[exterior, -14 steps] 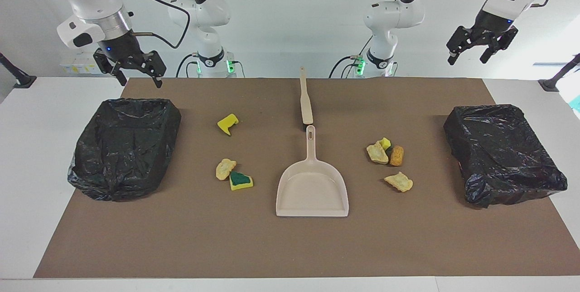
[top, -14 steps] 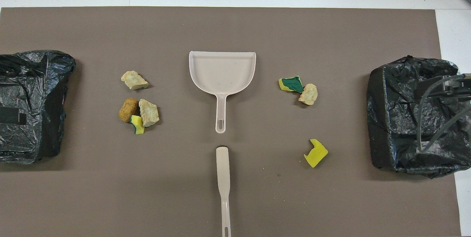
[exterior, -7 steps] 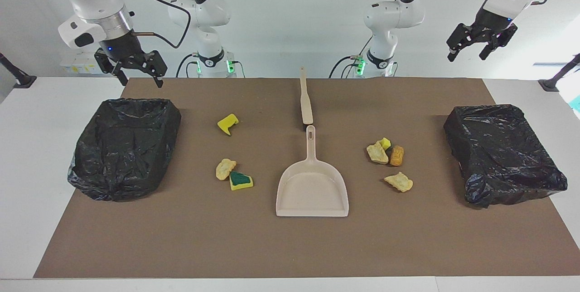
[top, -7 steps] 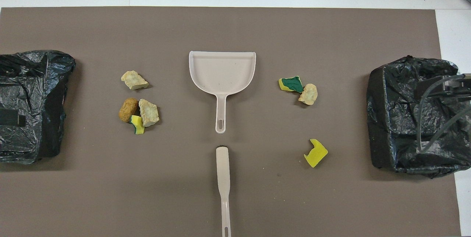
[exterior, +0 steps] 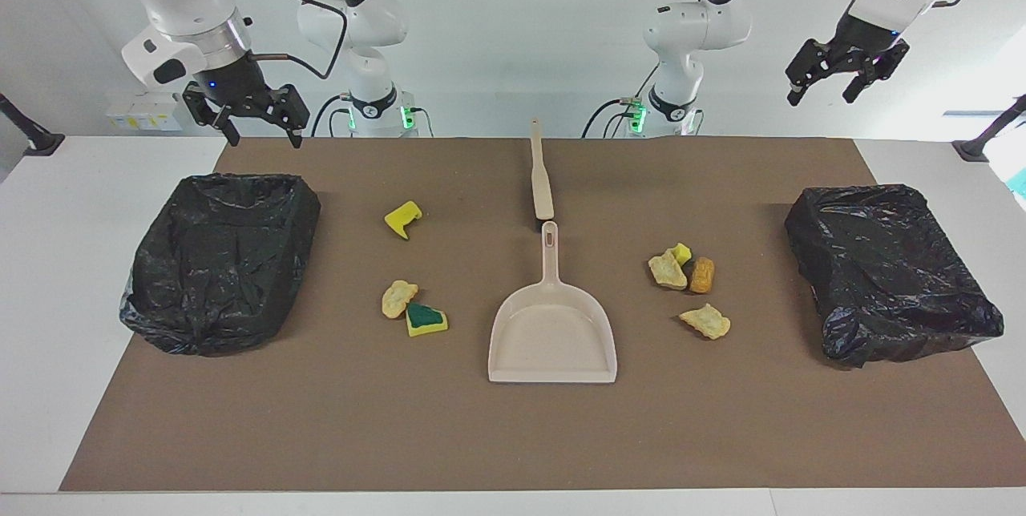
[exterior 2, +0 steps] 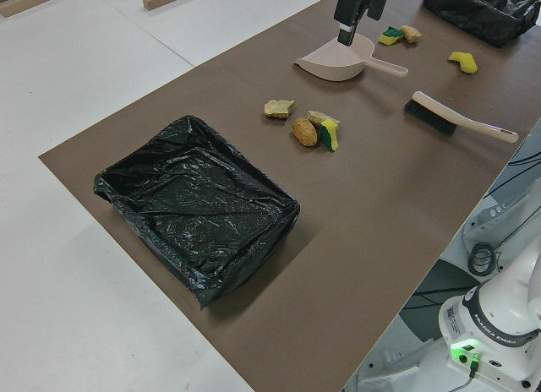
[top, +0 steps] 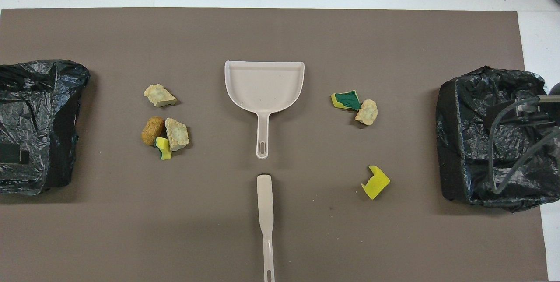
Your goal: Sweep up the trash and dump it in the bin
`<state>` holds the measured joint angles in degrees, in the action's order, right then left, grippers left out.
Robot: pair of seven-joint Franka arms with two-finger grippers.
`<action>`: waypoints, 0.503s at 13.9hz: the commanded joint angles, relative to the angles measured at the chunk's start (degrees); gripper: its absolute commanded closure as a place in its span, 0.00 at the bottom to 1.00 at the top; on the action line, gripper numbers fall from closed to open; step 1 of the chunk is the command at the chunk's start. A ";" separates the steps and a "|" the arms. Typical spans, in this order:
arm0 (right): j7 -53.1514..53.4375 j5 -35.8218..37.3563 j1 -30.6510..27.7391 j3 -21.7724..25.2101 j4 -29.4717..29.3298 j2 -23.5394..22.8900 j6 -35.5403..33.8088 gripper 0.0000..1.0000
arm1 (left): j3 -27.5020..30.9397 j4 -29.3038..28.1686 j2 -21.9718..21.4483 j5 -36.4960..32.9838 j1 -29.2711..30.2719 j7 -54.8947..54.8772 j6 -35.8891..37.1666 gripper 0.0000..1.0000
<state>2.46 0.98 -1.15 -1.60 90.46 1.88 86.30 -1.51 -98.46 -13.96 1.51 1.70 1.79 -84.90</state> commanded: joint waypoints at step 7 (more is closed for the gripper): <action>5.61 -1.33 5.54 -3.05 0.60 -3.01 1.59 0.00 | 0.02 -13.67 -6.68 0.60 -12.92 11.99 -2.29 0.00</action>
<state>4.88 0.73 3.03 -4.35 91.57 0.88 86.74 -2.16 -105.50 -15.98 1.95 -6.01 10.12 -85.41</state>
